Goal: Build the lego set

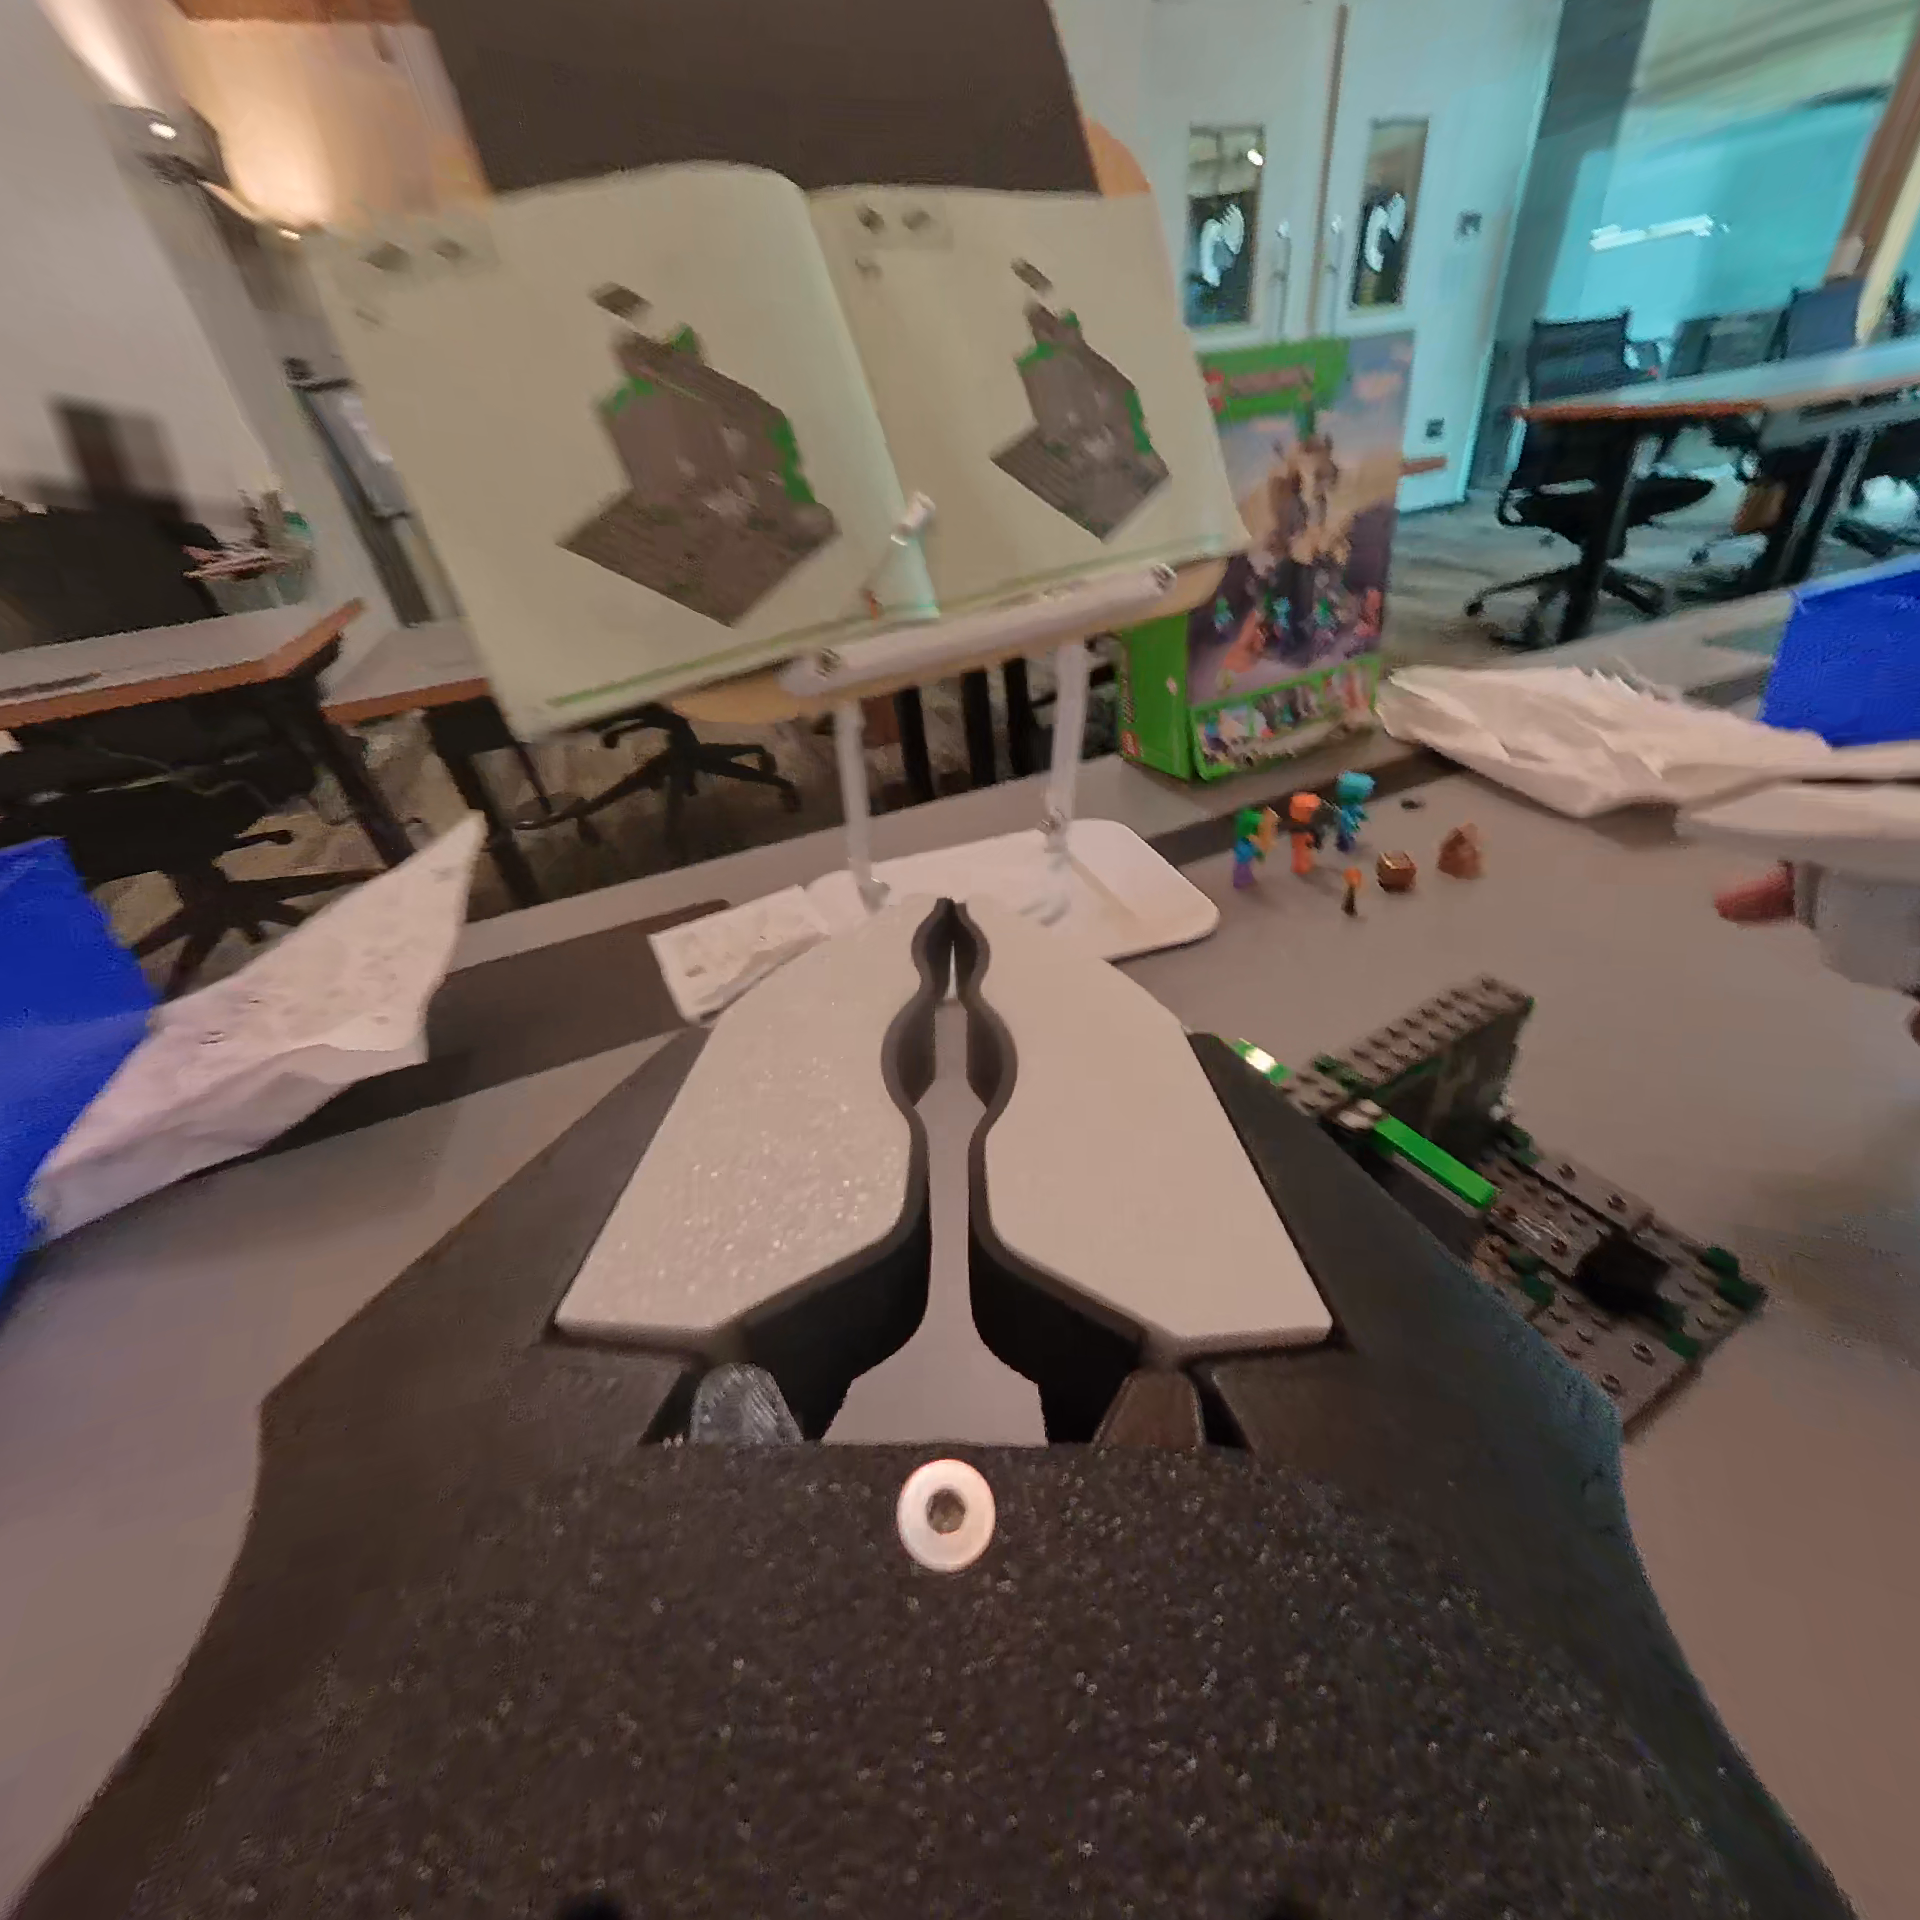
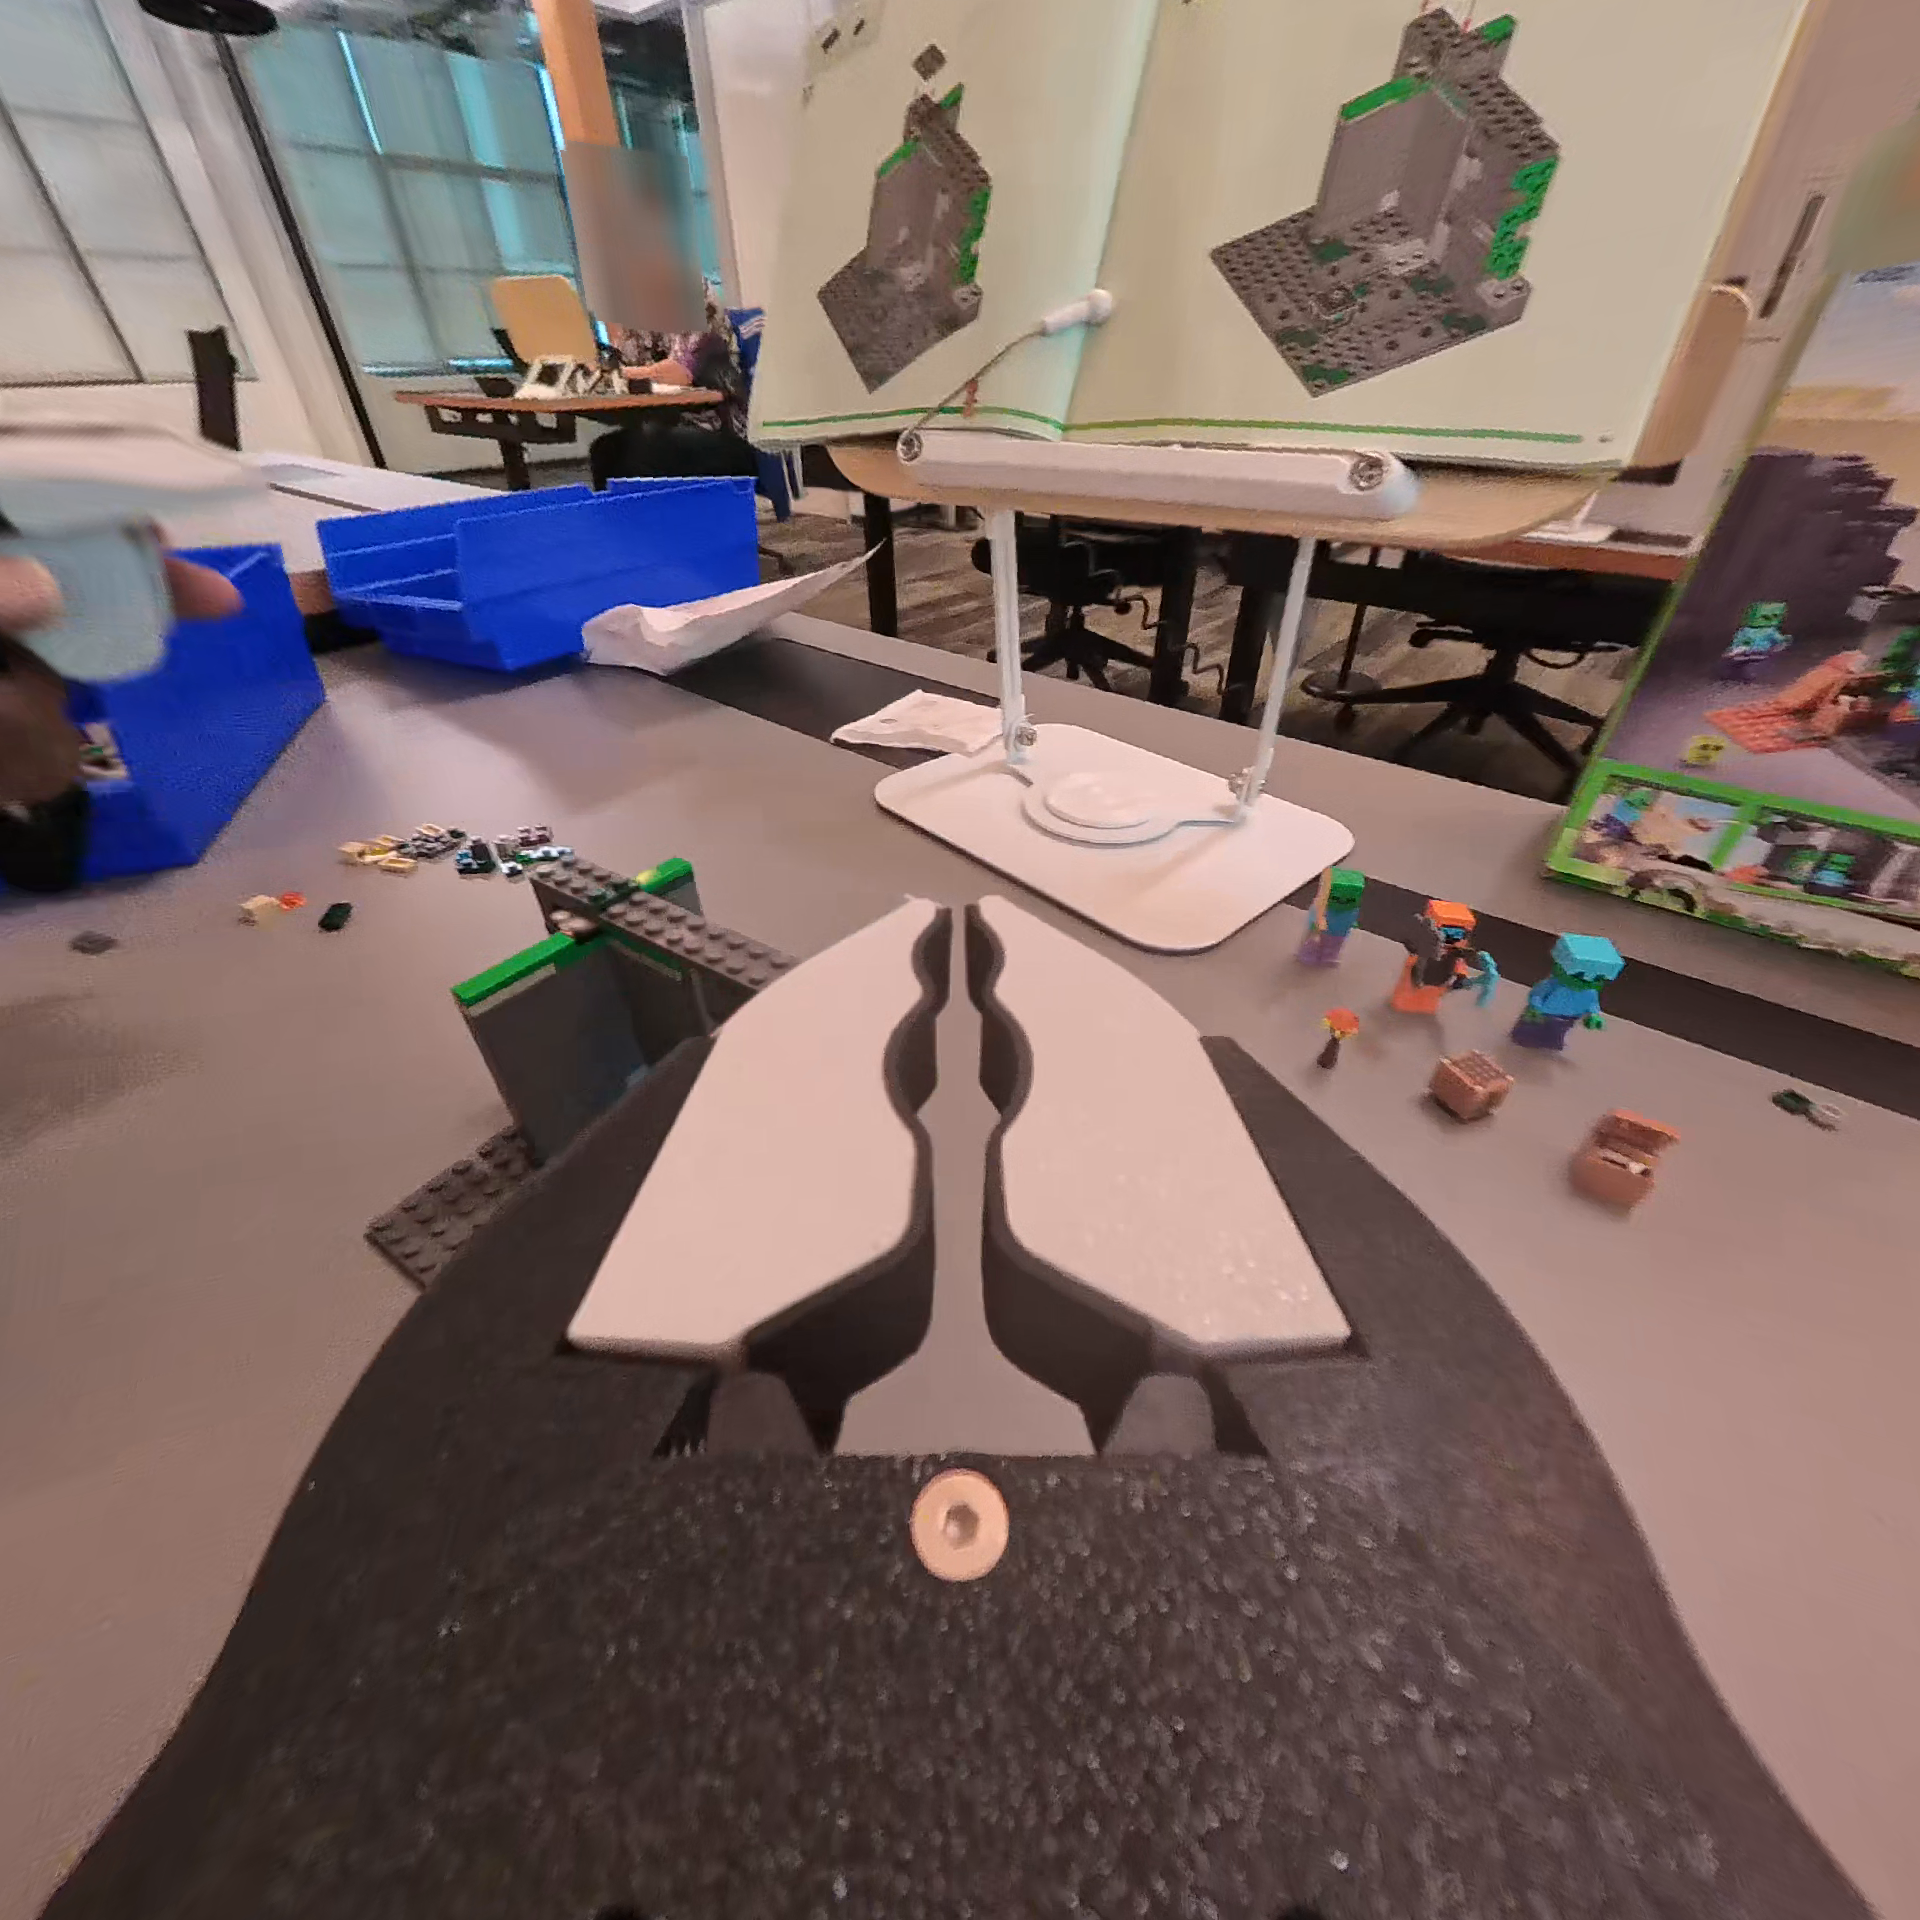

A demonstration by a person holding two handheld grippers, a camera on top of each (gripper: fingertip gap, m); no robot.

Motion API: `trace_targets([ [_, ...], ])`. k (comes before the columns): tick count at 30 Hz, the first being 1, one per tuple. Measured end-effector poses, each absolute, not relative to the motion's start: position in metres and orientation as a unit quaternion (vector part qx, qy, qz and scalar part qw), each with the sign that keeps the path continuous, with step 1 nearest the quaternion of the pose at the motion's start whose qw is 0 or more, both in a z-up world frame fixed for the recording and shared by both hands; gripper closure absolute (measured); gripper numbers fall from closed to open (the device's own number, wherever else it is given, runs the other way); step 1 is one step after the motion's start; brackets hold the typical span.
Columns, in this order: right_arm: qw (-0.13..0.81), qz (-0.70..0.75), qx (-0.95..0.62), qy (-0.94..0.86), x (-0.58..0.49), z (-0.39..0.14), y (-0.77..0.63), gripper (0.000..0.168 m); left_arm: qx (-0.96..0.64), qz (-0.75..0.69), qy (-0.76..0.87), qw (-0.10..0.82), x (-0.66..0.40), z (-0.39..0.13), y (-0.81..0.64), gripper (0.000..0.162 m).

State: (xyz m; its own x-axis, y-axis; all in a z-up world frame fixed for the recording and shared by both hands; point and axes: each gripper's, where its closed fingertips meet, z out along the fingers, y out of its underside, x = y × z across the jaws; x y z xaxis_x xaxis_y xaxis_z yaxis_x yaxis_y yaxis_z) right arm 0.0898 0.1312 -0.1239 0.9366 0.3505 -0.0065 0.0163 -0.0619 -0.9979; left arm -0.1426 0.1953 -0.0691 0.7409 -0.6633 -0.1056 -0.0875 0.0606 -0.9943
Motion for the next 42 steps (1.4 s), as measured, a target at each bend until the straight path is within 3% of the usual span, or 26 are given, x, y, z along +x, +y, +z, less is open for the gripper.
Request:
trace_targets([
  [5,0.680,0.096,-0.719,-0.104,0.110,-0.128,0.135,0.168,-0.656,-0.183,0.230,0.695,-0.218,-0.032,0.206,0.162],
  [12,0.672,0.088,-0.724,-0.128,0.103,-0.134,0.133,0.168,-0.705,-0.082,0.224,0.668,-0.323,-0.037,0.219,0.162],
  [16,0.669,0.095,-0.723,-0.139,0.098,-0.134,0.131,0.168,-0.756,-0.044,0.264,0.598,-0.376,-0.047,0.229,0.162],
  [24,0.659,0.104,-0.732,-0.139,0.096,-0.140,0.132,0.168,-0.867,0.003,0.306,0.393,-0.467,-0.098,0.243,0.118],
  [31,0.646,0.106,-0.741,-0.146,0.091,-0.149,0.133,0.168,-0.907,0.014,0.348,0.235,-0.513,-0.157,0.253,0.128],
  [42,0.637,0.100,-0.749,-0.150,0.092,-0.156,0.133,0.168,-0.846,0.020,0.525,0.091,-0.501,-0.235,0.250,0.136],
])
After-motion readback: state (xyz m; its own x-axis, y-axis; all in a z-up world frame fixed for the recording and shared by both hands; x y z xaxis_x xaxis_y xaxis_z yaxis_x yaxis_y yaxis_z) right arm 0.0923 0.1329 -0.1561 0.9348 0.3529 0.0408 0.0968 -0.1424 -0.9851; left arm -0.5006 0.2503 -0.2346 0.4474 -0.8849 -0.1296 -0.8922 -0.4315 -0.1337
